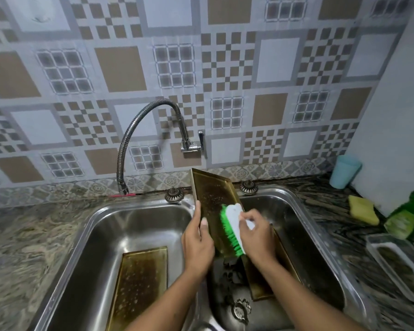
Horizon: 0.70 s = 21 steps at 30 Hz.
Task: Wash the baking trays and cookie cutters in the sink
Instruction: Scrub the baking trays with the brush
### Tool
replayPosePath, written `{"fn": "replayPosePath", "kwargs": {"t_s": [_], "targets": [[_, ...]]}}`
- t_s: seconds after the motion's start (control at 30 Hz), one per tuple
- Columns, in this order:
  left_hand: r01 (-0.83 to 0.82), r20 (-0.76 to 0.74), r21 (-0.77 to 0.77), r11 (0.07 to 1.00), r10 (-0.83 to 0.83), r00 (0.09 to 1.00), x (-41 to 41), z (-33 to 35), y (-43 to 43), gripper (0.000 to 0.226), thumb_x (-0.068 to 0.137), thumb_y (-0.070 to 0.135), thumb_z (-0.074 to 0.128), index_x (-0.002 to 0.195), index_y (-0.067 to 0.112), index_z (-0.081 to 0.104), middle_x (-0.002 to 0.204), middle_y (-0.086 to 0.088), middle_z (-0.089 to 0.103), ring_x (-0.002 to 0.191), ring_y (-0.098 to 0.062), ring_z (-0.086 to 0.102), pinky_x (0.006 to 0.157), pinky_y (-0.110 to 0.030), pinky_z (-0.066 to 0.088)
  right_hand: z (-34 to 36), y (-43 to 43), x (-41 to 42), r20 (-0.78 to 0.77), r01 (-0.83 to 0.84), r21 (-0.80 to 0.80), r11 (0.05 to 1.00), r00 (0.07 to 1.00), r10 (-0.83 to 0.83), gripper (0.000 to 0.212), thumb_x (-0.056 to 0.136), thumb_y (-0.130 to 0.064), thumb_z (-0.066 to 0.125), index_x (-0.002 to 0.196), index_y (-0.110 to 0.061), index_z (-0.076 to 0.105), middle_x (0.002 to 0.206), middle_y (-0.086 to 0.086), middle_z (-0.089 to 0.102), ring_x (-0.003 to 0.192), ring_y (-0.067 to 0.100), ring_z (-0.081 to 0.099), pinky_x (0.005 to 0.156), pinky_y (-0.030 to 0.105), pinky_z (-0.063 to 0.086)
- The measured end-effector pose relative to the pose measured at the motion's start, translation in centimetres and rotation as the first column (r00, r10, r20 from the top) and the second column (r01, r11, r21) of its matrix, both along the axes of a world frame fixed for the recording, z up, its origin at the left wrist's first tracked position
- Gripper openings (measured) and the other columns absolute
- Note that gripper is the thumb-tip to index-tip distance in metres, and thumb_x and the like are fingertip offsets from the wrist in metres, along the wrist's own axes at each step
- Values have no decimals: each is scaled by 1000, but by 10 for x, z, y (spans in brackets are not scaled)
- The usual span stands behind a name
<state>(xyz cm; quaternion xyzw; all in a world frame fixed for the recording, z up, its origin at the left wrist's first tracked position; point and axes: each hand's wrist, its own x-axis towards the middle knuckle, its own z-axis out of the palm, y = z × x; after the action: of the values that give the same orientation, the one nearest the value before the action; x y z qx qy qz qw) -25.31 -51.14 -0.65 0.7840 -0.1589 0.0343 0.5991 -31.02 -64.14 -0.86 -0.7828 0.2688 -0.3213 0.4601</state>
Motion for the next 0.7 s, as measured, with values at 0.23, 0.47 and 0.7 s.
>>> {"fn": "replayPosePath", "kwargs": {"t_s": [0.23, 0.47, 0.7], "targets": [[22, -44, -26, 999, -23, 999, 1, -8, 4, 49, 104, 19, 47, 149, 38, 41, 138, -10, 61, 110, -21, 67, 89, -26, 53, -13, 0, -11, -27, 12, -16, 1000, 1000, -13, 11, 89, -16, 67, 81, -23, 65, 84, -12, 70, 84, 14, 67, 71, 31, 53], [111, -76, -64, 992, -116, 990, 4, -10, 2, 49, 105, 19, 46, 151, 38, 40, 151, 22, 42, 138, 7, 39, 99, 2, 31, 13, -74, -23, 149, 341, 500, 796, 871, -467, 12, 91, -9, 61, 88, -20, 65, 93, 3, 70, 80, 16, 62, 59, 19, 46], [118, -262, -168, 979, -159, 952, 3, -18, -21, 48, 105, 11, 47, 148, 32, 45, 145, 22, 47, 125, 16, 46, 89, 6, 33, -7, -125, -49, -308, 191, 556, 809, 951, -12, 38, 93, -52, 60, 112, -21, 70, 86, -2, 46, 57, 20, 45, 55, 27, 34]]}}
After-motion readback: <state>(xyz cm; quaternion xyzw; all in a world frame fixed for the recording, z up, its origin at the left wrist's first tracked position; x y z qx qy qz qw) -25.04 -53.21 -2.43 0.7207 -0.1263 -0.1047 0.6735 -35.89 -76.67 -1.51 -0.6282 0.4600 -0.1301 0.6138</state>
